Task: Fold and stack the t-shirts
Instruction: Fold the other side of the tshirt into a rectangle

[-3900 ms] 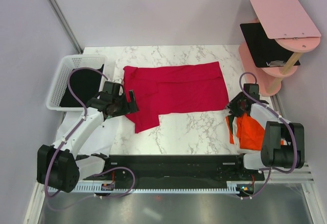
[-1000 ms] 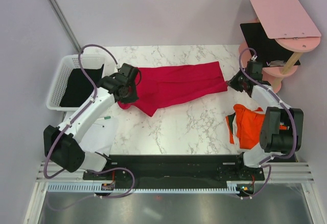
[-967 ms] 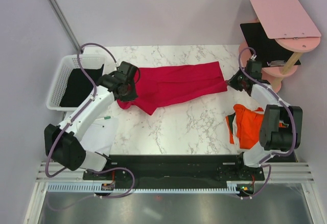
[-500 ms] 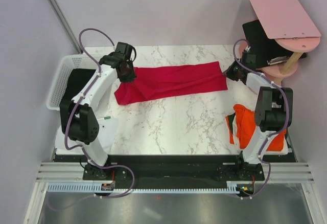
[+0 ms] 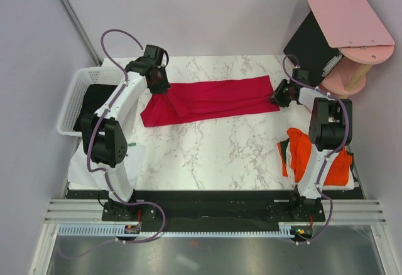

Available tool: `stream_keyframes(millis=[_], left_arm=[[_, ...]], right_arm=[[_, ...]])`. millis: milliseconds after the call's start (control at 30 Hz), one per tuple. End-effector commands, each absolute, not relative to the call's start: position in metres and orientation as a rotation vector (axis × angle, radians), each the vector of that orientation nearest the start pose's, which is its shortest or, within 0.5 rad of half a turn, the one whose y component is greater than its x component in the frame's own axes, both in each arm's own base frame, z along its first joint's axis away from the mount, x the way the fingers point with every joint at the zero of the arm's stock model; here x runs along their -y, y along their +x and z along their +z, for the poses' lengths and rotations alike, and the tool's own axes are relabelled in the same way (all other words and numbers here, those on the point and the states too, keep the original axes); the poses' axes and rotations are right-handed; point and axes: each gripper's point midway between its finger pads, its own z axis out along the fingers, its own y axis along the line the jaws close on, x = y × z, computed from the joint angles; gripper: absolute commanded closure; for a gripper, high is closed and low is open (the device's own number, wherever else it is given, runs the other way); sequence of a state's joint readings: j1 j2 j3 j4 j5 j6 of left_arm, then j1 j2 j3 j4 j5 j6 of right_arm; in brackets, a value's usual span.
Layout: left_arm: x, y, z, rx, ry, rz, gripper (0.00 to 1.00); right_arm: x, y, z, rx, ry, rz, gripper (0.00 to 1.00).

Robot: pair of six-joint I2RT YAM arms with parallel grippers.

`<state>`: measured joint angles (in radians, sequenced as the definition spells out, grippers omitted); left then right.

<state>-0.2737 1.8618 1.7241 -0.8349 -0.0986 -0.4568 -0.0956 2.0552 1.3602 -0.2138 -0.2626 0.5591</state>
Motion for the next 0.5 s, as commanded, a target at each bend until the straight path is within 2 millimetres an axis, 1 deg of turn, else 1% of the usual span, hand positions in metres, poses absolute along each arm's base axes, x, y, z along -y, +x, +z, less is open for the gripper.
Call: stream_keyframes(millis=[0, 33, 67, 100, 133, 200, 233, 367, 400, 467], left_arm=[[0.125, 0.453, 0.178, -2.482, -0.220, -0.183, 0.98], [0.125, 0.453, 0.178, -2.483, -0.215, -0.186, 0.98], [0.125, 0.453, 0.179, -2.482, -0.213, -0.188, 0.98], [0.125, 0.454, 0.179, -2.482, -0.211, -0.187, 0.98], [0.125, 0.454, 0.179, -2.482, -0.205, -0.185, 0.98], [0.124, 0.454, 0.179, -2.482, -0.205, -0.184, 0.98], [0.124, 0.454, 0.178, -2.483, -0.202, -0.180, 0.98], [0.122, 0.452, 0.178, -2.484, -0.198, -0.171, 0.98], [0.121, 0.452, 0.178, -2.484, -0.198, -0.169, 0.98], [0.120, 0.452, 0.179, -2.482, -0.194, -0.167, 0.98]], right_arm=[[-0.020, 0.508, 0.089, -2.286, 0.591, 0.544, 0.54], [-0.020, 0.509, 0.095, -2.275, 0.583, 0.534, 0.45], [-0.019, 0.510, 0.100, -2.262, 0.576, 0.524, 0.41], [-0.016, 0.511, 0.109, -2.240, 0.571, 0.509, 0.38], [-0.013, 0.513, 0.113, -2.228, 0.569, 0.490, 0.33], [-0.011, 0.516, 0.123, -2.207, 0.562, 0.484, 0.32], [-0.011, 0.516, 0.126, -2.204, 0.558, 0.485, 0.29], [-0.014, 0.516, 0.133, -2.197, 0.543, 0.490, 0.28], [-0.014, 0.515, 0.139, -2.186, 0.529, 0.487, 0.28], [-0.013, 0.514, 0.145, -2.175, 0.523, 0.476, 0.28]])
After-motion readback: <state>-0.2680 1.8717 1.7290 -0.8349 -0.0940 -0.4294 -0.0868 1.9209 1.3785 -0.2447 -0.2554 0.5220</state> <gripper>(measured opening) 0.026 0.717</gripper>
